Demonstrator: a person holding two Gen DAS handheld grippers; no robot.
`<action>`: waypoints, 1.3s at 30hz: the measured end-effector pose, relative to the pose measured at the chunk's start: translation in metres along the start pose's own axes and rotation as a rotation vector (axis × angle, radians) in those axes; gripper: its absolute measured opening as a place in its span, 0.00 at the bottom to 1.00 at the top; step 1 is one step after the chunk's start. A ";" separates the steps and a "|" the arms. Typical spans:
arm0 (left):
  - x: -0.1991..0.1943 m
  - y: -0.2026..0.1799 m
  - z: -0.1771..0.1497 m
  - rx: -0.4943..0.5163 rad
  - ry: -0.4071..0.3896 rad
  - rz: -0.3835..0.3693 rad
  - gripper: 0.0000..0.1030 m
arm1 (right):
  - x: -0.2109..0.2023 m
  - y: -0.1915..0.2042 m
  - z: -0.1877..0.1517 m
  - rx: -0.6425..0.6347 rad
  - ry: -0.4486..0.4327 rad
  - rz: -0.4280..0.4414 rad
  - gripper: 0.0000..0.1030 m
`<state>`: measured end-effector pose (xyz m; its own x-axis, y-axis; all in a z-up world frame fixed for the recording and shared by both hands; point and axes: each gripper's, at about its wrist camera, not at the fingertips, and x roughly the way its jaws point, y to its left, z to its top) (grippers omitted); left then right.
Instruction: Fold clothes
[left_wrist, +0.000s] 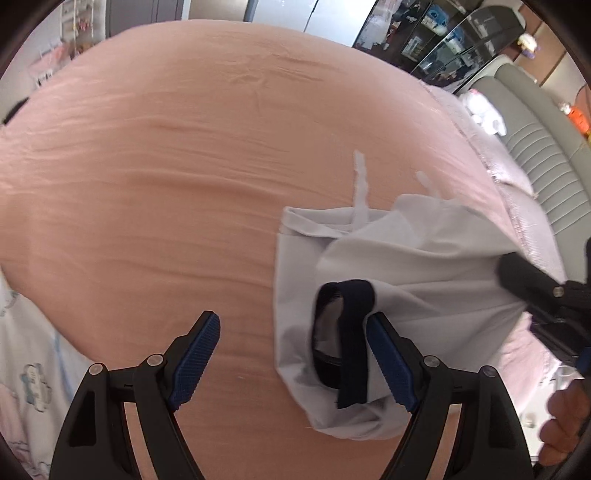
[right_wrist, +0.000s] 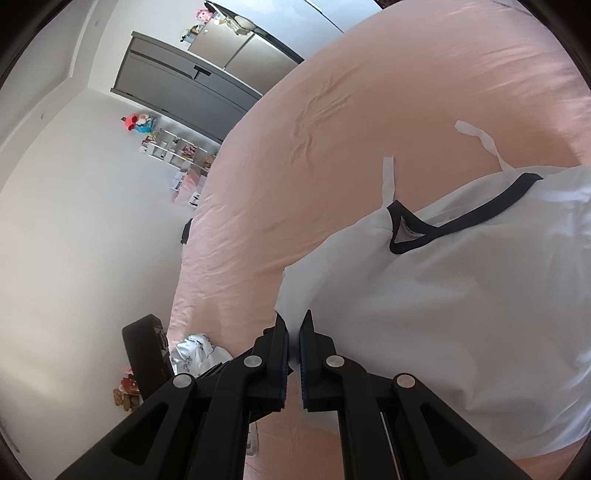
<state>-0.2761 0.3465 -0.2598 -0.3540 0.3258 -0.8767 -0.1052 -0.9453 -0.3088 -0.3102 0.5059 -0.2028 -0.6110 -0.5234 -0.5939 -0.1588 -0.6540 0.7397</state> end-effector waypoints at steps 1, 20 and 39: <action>0.003 0.000 -0.001 0.005 0.008 0.028 0.79 | -0.001 0.001 -0.001 0.000 -0.002 0.004 0.03; 0.035 -0.029 0.007 0.011 0.055 -0.155 0.79 | -0.011 0.019 -0.003 -0.075 -0.013 0.055 0.03; 0.002 0.030 -0.035 -0.052 0.132 0.204 0.79 | 0.084 0.000 0.006 -0.066 0.104 -0.061 0.04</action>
<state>-0.2476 0.3197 -0.2835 -0.2379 0.1305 -0.9625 0.0051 -0.9908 -0.1356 -0.3661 0.4652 -0.2508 -0.5173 -0.5331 -0.6695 -0.1400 -0.7190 0.6807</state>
